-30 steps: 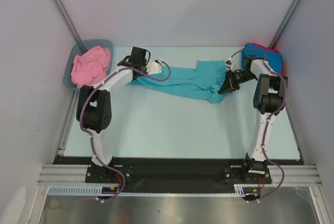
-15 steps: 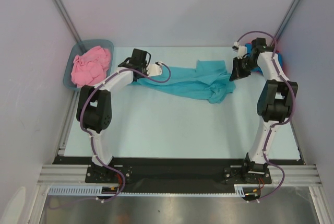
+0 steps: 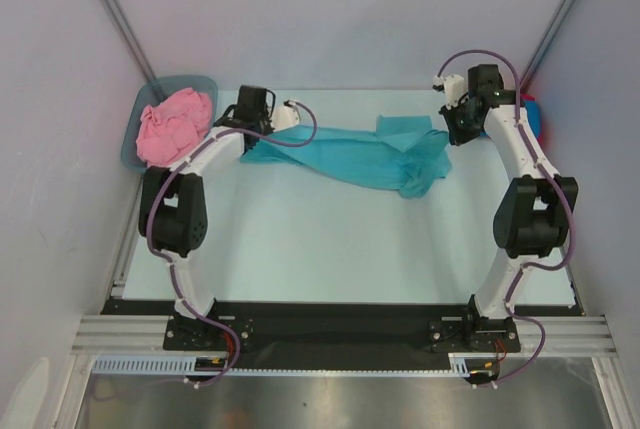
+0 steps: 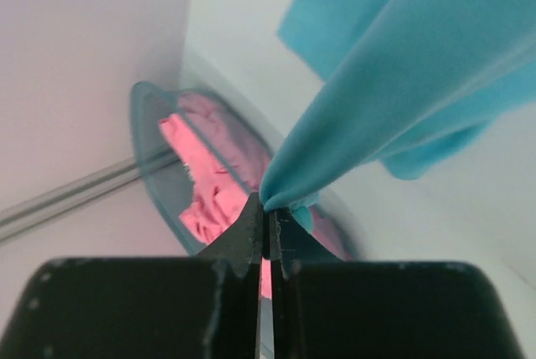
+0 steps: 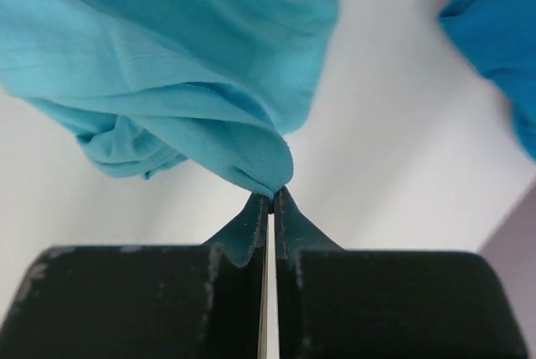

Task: Fold and stack the t-shirts
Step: Flatten the tshirt out

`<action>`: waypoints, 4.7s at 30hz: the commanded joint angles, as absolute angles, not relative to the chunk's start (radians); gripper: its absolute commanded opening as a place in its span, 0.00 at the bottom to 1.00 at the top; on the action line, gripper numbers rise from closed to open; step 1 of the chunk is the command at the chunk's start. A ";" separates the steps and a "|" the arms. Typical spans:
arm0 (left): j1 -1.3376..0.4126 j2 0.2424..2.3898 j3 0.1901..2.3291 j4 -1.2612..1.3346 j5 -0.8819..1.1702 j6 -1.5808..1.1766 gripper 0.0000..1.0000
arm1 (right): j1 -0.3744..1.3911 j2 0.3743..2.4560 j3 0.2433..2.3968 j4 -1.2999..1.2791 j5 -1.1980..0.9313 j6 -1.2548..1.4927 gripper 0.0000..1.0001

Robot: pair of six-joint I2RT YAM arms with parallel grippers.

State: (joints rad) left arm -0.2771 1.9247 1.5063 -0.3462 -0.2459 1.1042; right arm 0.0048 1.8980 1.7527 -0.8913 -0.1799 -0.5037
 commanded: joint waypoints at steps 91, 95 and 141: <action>-0.354 1.816 1.362 -0.591 -0.181 1.256 0.81 | -0.126 2.172 1.635 -1.143 -0.890 -0.443 0.51; -0.353 1.893 1.365 -0.502 -0.235 1.267 0.81 | -0.126 2.169 1.621 -1.135 -0.900 -0.434 0.51; -0.282 2.341 1.373 0.176 -0.706 1.782 0.87 | -0.097 2.209 1.592 -1.101 -0.839 -0.399 0.53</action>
